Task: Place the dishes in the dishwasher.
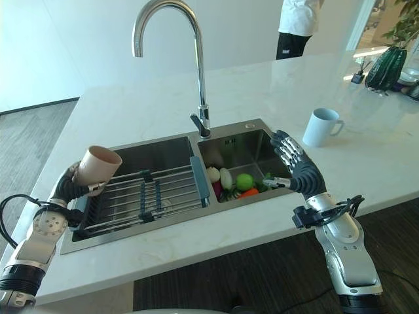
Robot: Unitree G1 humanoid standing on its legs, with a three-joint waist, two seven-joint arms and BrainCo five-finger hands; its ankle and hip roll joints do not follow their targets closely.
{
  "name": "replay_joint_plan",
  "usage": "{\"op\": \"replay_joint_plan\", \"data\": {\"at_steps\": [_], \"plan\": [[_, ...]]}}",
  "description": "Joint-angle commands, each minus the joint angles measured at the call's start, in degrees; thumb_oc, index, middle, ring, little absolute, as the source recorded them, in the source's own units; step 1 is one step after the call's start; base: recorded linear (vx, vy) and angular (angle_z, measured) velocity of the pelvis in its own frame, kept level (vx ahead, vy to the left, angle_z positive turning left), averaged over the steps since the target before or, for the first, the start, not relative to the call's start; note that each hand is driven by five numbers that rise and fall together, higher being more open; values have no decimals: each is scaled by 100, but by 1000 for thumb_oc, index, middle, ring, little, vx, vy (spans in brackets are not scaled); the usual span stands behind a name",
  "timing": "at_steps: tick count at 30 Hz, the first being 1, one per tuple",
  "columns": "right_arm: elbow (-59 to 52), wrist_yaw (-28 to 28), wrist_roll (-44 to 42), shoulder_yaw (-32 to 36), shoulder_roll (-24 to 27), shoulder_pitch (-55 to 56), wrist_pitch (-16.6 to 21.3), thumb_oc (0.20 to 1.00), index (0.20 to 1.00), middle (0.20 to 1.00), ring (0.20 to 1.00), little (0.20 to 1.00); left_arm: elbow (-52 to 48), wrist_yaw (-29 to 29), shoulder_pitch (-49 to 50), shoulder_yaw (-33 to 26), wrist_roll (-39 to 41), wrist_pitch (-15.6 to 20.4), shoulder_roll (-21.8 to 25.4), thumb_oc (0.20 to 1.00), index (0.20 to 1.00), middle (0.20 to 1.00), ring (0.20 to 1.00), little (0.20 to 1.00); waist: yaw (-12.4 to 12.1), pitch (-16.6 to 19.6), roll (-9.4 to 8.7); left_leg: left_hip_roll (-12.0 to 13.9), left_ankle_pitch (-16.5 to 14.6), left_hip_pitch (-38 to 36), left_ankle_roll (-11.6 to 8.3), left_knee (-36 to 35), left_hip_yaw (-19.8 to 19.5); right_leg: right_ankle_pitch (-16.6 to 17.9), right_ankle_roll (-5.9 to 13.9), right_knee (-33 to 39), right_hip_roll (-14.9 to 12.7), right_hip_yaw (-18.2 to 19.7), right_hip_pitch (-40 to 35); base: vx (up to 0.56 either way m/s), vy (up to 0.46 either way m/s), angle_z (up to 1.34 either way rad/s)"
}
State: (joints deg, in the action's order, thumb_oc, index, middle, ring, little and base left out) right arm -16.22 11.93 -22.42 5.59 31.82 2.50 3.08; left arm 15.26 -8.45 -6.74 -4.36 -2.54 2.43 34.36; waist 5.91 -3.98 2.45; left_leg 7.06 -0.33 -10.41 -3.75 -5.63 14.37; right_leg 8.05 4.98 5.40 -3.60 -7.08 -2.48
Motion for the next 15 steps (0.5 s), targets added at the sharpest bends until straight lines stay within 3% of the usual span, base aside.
{"op": "replay_joint_plan", "data": {"at_steps": [1,4,5,7,10,12,15], "plan": [[-168,-102,119,211,-116,-299,310,1000,1000,1000,1000,1000,-197,-351,-455,-325,593,696,415,200,200,200,200,200,-4,105,-201,168,-241,30,-185,63,-410,-853,456,-40,-500,-124,-601,-1,-40,6],[-229,-127,184,200,-190,-287,273,1000,1000,1000,1000,1000,-713,-430,-428,-597,1082,1081,331,200,200,200,200,200,-39,103,-209,179,-229,51,-197,63,-443,-874,431,-40,-498,-153,-607,-9,-44,5],[-285,-140,232,215,-256,-272,246,1000,1000,1000,1000,1000,-1233,-291,-414,-796,1704,1298,221,200,200,200,200,200,-78,102,-210,190,-220,70,-209,63,-479,-890,416,-40,-497,-183,-611,-15,-64,5],[-362,-158,291,238,-352,-246,206,1000,1000,1000,1000,1000,-1848,-68,-335,-965,2335,1410,10,200,200,200,200,200,-128,104,-217,199,-214,88,-220,63,-522,-907,395,-40,-488,-224,-620,-16,-92,15],[-514,-200,389,263,-432,-214,163,1000,1000,1000,1000,1000,-2494,-61,-201,-1105,2351,1553,-126,200,200,200,200,200,-194,100,-225,221,-205,116,-239,63,-574,-933,367,-40,-467,-274,-624,-34,-134,9],[-767,-269,363,497,-477,-31,256,1000,1000,1000,1000,1000,-3299,116,278,-1591,2996,1795,-305,200,200,200,200,200,-352,95,-261,282,-96,215,-294,63,-678,-917,301,-40,-414,-356,-570,-71,-243,15],[-956,-356,350,600,-508,96,349,1000,1000,1000,1000,1000,-3745,223,662,-1827,3402,1898,-559,200,200,200,200,200,-476,76,-279,342,-25,252,-356,63,-744,-938,241,-40,-343,-410,-561,-47,-163,20]]}}
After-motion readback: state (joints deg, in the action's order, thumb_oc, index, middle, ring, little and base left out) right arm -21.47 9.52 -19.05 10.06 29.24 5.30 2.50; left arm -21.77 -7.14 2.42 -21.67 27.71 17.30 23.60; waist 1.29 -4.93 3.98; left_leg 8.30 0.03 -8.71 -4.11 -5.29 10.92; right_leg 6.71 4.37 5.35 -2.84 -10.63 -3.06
